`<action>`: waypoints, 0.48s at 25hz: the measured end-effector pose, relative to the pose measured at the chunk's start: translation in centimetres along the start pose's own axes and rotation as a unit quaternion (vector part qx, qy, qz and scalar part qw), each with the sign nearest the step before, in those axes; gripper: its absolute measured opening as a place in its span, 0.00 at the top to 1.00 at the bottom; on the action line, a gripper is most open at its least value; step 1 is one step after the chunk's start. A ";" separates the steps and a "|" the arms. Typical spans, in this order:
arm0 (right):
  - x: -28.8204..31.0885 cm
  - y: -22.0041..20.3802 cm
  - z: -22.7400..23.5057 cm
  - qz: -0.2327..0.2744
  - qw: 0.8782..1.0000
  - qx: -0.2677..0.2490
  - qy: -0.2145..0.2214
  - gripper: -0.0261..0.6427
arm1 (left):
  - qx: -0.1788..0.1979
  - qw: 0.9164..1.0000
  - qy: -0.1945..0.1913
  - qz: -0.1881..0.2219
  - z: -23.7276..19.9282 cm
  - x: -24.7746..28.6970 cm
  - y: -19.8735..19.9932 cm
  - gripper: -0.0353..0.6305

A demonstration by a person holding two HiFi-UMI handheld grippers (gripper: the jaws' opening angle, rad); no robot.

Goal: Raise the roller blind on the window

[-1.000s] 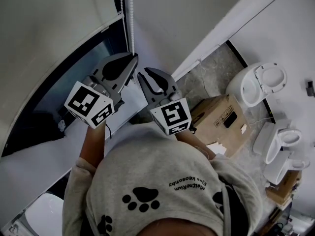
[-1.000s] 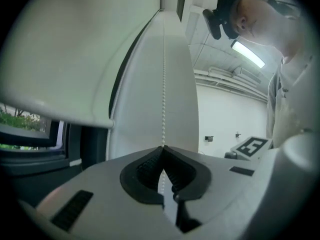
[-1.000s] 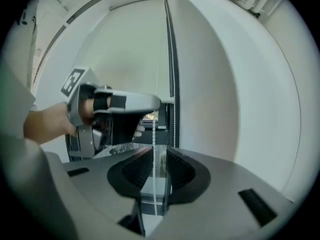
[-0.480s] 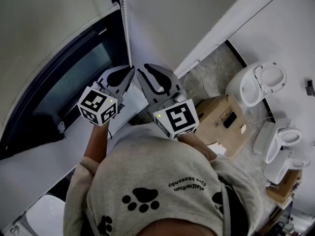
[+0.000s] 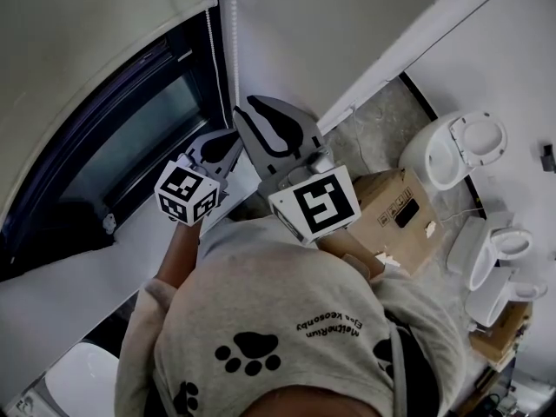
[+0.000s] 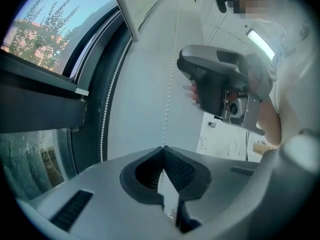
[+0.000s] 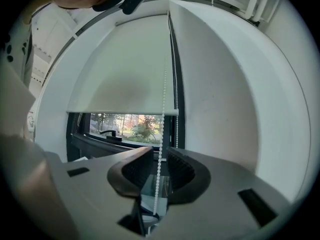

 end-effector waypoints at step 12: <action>1.5 4.2 0.5 0.028 0.999 -0.024 -0.006 0.87 | -0.009 1.000 -0.001 -0.006 -0.1 0.4 -1.8 0.94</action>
Point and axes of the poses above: the fingertips, and each gripper's own axes: x forward along the fingers, z to its right, y out of its top, the point moved 8 cm from there along -x, backward along the fingers, and after that the axes turned 2 degrees about -z, right-handed, at the moved point
